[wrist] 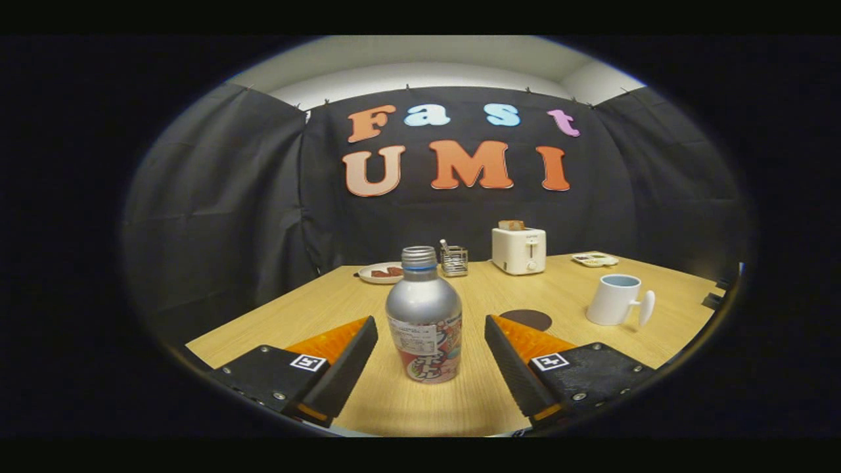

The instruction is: Take the bottle from table, then pour the juice into the cup, finally place the bottle on the coaster

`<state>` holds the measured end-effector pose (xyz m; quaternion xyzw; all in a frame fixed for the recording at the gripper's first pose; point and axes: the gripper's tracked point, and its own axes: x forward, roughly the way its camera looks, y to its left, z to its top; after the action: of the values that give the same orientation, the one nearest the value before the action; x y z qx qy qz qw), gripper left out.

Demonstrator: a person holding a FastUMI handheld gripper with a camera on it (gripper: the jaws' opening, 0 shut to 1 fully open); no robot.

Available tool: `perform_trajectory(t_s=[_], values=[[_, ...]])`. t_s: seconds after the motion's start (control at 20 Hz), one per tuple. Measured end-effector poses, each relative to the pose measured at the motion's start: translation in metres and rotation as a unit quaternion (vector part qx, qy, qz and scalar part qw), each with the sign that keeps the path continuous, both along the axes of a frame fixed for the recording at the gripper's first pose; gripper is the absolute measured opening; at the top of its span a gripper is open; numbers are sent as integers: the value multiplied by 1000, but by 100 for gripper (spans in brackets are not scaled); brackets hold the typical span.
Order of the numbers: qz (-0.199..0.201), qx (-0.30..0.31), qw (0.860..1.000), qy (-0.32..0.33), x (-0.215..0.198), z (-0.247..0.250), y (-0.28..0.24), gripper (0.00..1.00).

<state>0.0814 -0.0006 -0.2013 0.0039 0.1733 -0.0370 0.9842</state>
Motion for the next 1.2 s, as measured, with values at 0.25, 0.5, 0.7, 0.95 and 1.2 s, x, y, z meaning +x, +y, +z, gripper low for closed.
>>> perform_trajectory(t_s=[0.25,0.5,0.7,0.95,1.2], values=[[19,3,999,33,10,-18,10,98],[15,-7,998,58,12,-37,5,98],[18,10,998,64,15,-47,6,97],[31,-7,998,47,20,-40,6,79],[33,11,999,28,28,-27,9,76]])
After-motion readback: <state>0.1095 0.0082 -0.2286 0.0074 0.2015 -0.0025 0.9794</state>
